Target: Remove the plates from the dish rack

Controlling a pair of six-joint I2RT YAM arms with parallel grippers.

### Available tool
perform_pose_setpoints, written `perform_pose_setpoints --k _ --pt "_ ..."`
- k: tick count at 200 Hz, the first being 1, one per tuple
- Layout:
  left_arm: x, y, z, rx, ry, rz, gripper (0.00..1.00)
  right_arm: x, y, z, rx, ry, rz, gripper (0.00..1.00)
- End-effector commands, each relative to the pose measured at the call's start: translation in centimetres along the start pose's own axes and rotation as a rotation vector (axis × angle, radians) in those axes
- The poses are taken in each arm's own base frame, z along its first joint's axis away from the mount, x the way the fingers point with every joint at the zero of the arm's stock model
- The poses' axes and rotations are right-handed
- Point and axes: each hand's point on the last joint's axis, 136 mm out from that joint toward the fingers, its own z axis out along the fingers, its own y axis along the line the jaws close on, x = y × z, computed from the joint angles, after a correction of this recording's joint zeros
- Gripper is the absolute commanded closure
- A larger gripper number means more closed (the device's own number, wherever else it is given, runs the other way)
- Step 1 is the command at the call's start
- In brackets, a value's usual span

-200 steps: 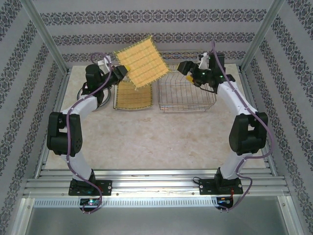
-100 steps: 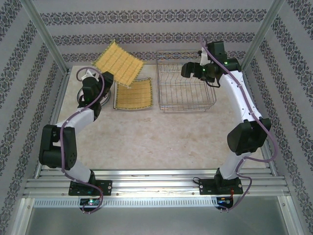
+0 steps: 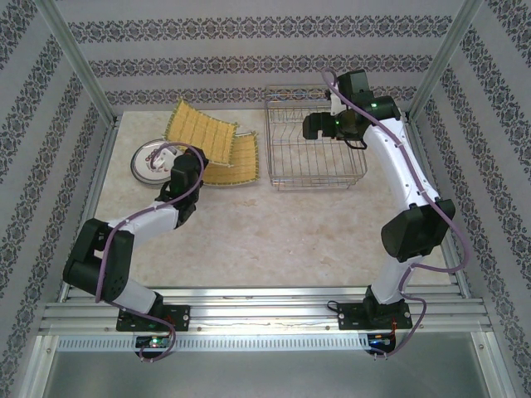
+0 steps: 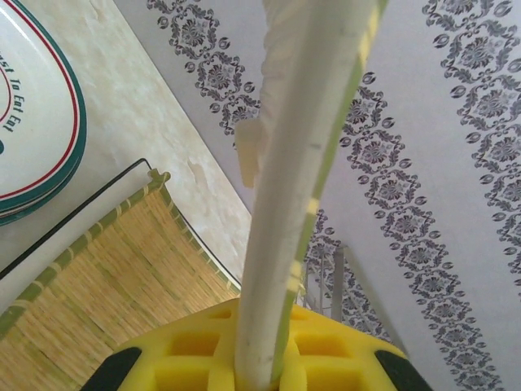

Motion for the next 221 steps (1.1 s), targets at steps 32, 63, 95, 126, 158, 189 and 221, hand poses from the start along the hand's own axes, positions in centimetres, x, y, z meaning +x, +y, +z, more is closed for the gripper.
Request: perform_pose_setpoints --k 32,63,95,126,158,189,221 --pt "0.3 -2.1 0.9 0.126 -0.103 -0.156 1.00 0.9 -0.1 0.2 0.013 0.029 -0.040 0.02" --pt "2.4 -1.6 2.1 0.137 -0.083 -0.179 1.00 1.0 -0.2 0.5 0.015 0.037 -0.044 0.02" --pt "4.3 -1.3 3.0 0.147 -0.072 -0.202 1.00 1.2 -0.1 0.9 0.007 0.048 -0.049 0.02" --pt "5.8 -1.0 3.6 0.155 -0.080 -0.225 1.00 1.4 -0.2 1.3 0.002 0.060 -0.048 0.02" --pt "7.4 0.1 3.8 0.142 -0.086 -0.248 1.00 1.5 -0.4 1.9 0.003 0.072 -0.045 0.02" --pt "8.5 1.7 3.9 0.114 -0.089 -0.273 1.00 1.8 -0.6 2.6 0.007 0.087 -0.046 0.02" --pt "8.7 3.1 3.5 0.080 -0.103 -0.273 0.96 1.9 -0.4 3.0 0.001 0.092 -0.047 0.02"
